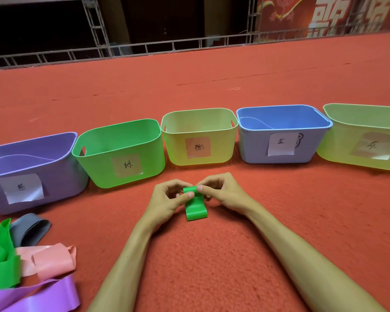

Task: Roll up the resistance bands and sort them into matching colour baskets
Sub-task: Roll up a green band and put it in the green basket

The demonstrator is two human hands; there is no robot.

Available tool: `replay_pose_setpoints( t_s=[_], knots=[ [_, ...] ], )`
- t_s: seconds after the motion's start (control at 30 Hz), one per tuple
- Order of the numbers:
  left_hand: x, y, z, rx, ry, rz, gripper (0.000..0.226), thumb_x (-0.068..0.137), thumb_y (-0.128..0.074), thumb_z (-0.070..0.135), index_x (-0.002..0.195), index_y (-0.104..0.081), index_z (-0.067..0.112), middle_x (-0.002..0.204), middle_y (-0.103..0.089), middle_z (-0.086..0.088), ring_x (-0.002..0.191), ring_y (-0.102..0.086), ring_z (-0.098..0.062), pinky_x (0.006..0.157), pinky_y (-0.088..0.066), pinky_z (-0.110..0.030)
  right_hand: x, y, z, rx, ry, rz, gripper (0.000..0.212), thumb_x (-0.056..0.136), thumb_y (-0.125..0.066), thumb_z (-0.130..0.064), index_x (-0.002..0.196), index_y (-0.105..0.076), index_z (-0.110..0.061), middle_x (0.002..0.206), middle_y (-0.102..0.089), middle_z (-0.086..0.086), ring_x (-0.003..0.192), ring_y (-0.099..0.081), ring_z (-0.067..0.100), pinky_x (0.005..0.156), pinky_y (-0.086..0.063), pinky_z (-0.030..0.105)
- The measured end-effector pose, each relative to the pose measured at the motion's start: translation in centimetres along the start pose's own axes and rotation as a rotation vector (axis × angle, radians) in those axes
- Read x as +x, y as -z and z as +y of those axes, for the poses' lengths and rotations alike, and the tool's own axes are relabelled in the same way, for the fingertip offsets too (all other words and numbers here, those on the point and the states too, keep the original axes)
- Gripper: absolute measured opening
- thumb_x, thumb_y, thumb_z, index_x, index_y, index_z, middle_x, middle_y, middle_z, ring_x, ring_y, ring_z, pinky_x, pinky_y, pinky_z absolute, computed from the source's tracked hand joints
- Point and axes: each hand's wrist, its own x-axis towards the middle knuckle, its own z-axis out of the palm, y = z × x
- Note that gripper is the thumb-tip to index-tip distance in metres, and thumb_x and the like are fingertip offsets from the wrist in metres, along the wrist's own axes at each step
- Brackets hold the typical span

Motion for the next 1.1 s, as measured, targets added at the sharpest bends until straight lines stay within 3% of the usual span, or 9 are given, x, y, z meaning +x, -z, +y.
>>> replay_pose_setpoints(
  t_s=[0.07,0.13,0.27,0.47,0.63,0.77,0.87,0.97,1.1],
  knots=[
    [-0.01,0.00,-0.11,0.008,0.003,0.007,0.025,0.079,-0.086,0.028,0.101,-0.079,0.017,0.097,-0.078,-0.010,0.084,-0.060,-0.019,0.081,-0.047,-0.040,-0.09,0.05,0.05,0.001,0.008,-0.004,0.015,0.095,-0.073,-0.010,0.103,-0.077,0.002,0.094,-0.076,0.024,0.078,-0.066,0.015,0.070,-0.052,0.032],
    [-0.04,-0.22,-0.15,0.024,0.019,-0.004,0.019,0.085,-0.084,0.024,0.100,-0.079,0.014,0.093,-0.078,-0.006,0.083,-0.063,-0.012,0.078,-0.050,-0.030,-0.21,0.08,0.05,0.024,0.024,-0.006,0.015,0.094,-0.073,-0.005,0.105,-0.075,0.005,0.096,-0.077,0.021,0.083,-0.070,0.015,0.074,-0.054,0.029],
    [-0.23,-0.66,0.31,0.013,0.059,-0.021,0.013,0.096,-0.071,0.012,0.098,-0.076,0.000,0.082,-0.074,-0.006,0.069,-0.061,-0.004,0.063,-0.049,-0.017,-0.41,0.04,-0.12,0.055,0.047,-0.009,0.017,0.092,-0.074,-0.001,0.107,-0.073,0.008,0.099,-0.078,0.019,0.089,-0.073,0.017,0.077,-0.056,0.026],
    [-0.35,-0.25,0.55,-0.005,0.026,-0.034,0.013,0.090,-0.077,0.009,0.103,-0.076,0.004,0.102,-0.074,-0.027,0.088,-0.067,-0.018,0.076,-0.056,-0.023,-0.11,-0.01,-0.36,0.014,-0.002,0.016,0.015,0.095,-0.073,-0.011,0.100,-0.077,0.003,0.082,-0.074,0.003,0.071,-0.061,0.008,0.065,-0.049,0.023],
    [-0.22,0.15,0.31,-0.005,0.009,-0.031,0.021,0.082,-0.085,0.018,0.102,-0.079,0.016,0.098,-0.076,-0.019,0.084,-0.057,-0.022,0.080,-0.049,-0.034,-0.23,0.11,-0.24,-0.028,-0.019,-0.018,0.012,0.095,-0.073,-0.010,0.099,-0.078,0.000,0.081,-0.075,0.003,0.072,-0.062,0.009,0.066,-0.049,0.023],
    [-0.06,-0.21,0.33,0.020,0.017,-0.024,0.011,0.090,-0.080,0.017,0.098,-0.079,0.009,0.089,-0.077,-0.010,0.081,-0.063,-0.012,0.076,-0.051,-0.023,-0.34,0.23,-0.28,-0.005,0.028,-0.027,0.014,0.094,-0.074,-0.006,0.104,-0.076,0.003,0.099,-0.078,0.019,0.087,-0.071,0.017,0.081,-0.056,0.031],
    [-0.03,-0.38,0.40,0.043,0.021,-0.030,0.013,0.097,-0.069,0.010,0.094,-0.077,0.001,0.076,-0.072,0.004,0.068,-0.057,-0.006,0.068,-0.046,-0.017,-0.43,0.22,-0.26,0.001,0.053,-0.030,0.016,0.092,-0.075,-0.004,0.106,-0.076,0.004,0.101,-0.078,0.020,0.091,-0.072,0.018,0.084,-0.056,0.031],
    [-0.09,-0.25,0.37,0.039,0.017,-0.040,0.013,0.097,-0.069,0.007,0.099,-0.075,-0.004,0.079,-0.074,0.003,0.070,-0.060,-0.004,0.068,-0.047,-0.016,-0.34,0.25,-0.24,0.000,0.044,-0.019,0.017,0.091,-0.076,-0.005,0.106,-0.075,0.004,0.099,-0.078,0.018,0.087,-0.070,0.015,0.081,-0.055,0.028],
    [-0.22,-0.12,0.40,0.010,-0.008,-0.014,0.015,0.092,-0.076,0.010,0.104,-0.076,0.001,0.100,-0.079,-0.012,0.090,-0.069,-0.015,0.082,-0.053,-0.026,-0.09,0.02,-0.36,-0.015,-0.002,-0.014,0.016,0.096,-0.072,-0.012,0.101,-0.077,0.003,0.087,-0.075,0.008,0.075,-0.061,0.011,0.070,-0.049,0.024]
  ],
)
